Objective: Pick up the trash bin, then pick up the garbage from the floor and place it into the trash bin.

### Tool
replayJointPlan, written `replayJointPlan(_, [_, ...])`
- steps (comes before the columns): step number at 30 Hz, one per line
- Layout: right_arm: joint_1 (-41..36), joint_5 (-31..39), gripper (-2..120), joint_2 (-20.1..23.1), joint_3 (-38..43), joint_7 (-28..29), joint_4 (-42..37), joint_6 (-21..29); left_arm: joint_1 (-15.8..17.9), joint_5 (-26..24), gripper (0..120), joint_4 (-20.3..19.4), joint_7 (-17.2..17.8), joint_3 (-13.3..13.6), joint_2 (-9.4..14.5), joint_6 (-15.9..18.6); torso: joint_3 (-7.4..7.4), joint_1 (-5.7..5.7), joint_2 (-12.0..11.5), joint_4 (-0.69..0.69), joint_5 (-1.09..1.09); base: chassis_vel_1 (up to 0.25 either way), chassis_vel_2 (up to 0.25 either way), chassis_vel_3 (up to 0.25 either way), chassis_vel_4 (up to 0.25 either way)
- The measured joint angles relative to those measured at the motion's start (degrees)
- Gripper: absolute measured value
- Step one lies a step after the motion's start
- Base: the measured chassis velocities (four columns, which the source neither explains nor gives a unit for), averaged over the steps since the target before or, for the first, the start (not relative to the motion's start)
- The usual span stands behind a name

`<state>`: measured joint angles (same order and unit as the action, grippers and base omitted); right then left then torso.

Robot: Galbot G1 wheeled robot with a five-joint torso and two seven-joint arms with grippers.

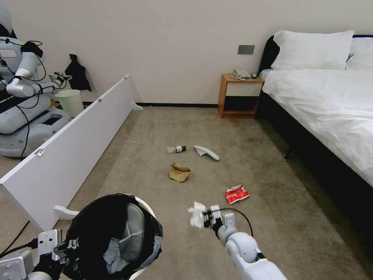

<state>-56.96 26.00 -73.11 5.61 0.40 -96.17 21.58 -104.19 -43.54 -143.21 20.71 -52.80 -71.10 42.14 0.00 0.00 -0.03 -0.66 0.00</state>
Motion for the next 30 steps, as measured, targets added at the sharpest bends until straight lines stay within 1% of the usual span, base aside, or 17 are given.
replayJointPlan(1, [0.0,0.0,0,0.0,0.0,0.0,0.0,0.0,0.0,0.0,3,0.0,0.0,0.0,0.0,0.0,0.00,0.00,0.0,0.00,0.00,0.000,0.000,0.000,0.000])
replayJointPlan(2, [0.8,1.6,0,0.9,-0.8,-0.2,-3.3,-0.3,-0.1,0.0,3,0.0,0.0,0.1,0.0,0.0,0.00,0.00,0.0,0.02,0.00,0.000,0.000,0.000,0.000])
replayJointPlan(3, [3.4,3.7,0,2.4,-3.0,-0.9,-8.8,-0.9,-0.3,0.2,3,0.0,0.1,0.3,0.0,0.0,0.00,0.00,0.0,0.02,-0.01,0.000,0.000,0.000,0.000])
replayJointPlan(4, [3.4,3.7,0,2.4,-3.0,-0.9,-8.8,-0.9,-0.3,0.2,3,0.0,0.1,0.3,0.0,0.0,0.00,0.00,0.0,0.02,-0.01,0.000,0.000,0.000,0.000])
replayJointPlan(5, [6.4,5.5,0,3.1,-5.2,-1.3,-11.8,-0.9,-0.4,0.2,3,0.0,0.1,0.3,0.0,0.0,0.00,0.00,0.0,0.00,0.00,0.000,0.000,0.000,0.000])
replayJointPlan(6, [6.4,5.5,0,3.1,-5.2,-1.3,-11.8,-0.9,-0.4,0.2,3,0.0,0.1,0.3,0.0,0.0,0.00,0.00,0.0,0.00,0.00,0.000,0.000,0.000,0.000])
replayJointPlan(7, [10.0,7.4,0,3.9,-7.5,-1.5,-14.0,-0.8,-0.5,0.3,3,0.0,0.2,0.3,0.0,0.0,0.00,0.00,0.0,0.00,0.00,0.000,0.000,0.000,0.000])
replayJointPlan(9, [11.1,7.9,0,4.2,-8.1,-1.7,-14.5,-0.7,-0.5,0.3,3,0.0,0.2,0.3,0.0,0.0,0.00,0.00,0.0,0.00,0.00,0.000,0.000,0.000,0.000])
replayJointPlan(11, [18.6,12.6,0,6.8,-13.4,-2.7,-17.5,-0.4,-0.8,0.3,3,0.0,0.2,0.3,0.1,0.0,0.00,0.00,0.0,0.04,-0.01,0.000,0.000,0.000,0.000])
replayJointPlan(12, [18.6,12.6,0,6.8,-13.4,-2.7,-17.5,-0.4,-0.8,0.3,3,0.0,0.2,0.3,0.1,0.0,0.00,0.00,0.0,0.04,-0.01,0.000,0.000,0.000,0.000])
replayJointPlan(14, [23.3,17.2,0,8.2,-17.6,-3.7,-19.1,0.0,-0.7,0.2,3,0.0,0.2,0.0,0.2,0.0,0.00,0.00,0.0,0.00,-0.01,0.000,0.000,0.000,0.000])
replayJointPlan(15, [23.3,17.2,0,8.2,-17.6,-3.7,-19.1,0.0,-0.7,0.2,3,0.0,0.2,0.0,0.2,0.0,0.00,0.00,0.0,0.00,-0.01,0.000,0.000,0.000,0.000])
replayJointPlan(17, [27.5,21.2,0,7.3,-21.9,-4.2,-19.6,0.9,-0.6,0.2,3,0.0,0.2,-0.1,0.3,0.0,0.00,0.00,0.0,0.01,-0.01,0.000,0.000,0.000,0.000])
replayJointPlan(21, [29.5,22.7,0,6.6,-24.5,-4.1,-19.2,1.7,-0.4,0.2,3,0.0,0.2,-0.1,0.3,0.0,0.00,0.00,0.0,0.03,-0.01,0.000,0.000,0.000,0.000])
replayJointPlan(22, [30.3,23.1,0,6.8,-26.3,-3.8,-18.8,2.5,-0.3,0.2,3,0.0,0.2,-0.1,0.2,0.0,0.00,0.00,0.0,0.03,-0.01,0.000,0.000,0.000,0.000])
replayJointPlan(24, [30.4,23.3,0,7.1,-27.1,-3.6,-18.7,3.0,-0.3,0.2,3,0.0,0.2,-0.1,0.2,0.0,0.00,0.00,0.0,0.01,-0.01,0.000,0.000,0.000,0.000])
replayJointPlan(30, [29.5,23.2,0,10.0,-31.3,-2.0,-17.6,5.9,-0.3,0.4,3,0.0,0.2,-0.2,-0.1,0.0,0.00,0.00,0.0,0.00,-0.01,0.000,0.000,0.000,0.000])
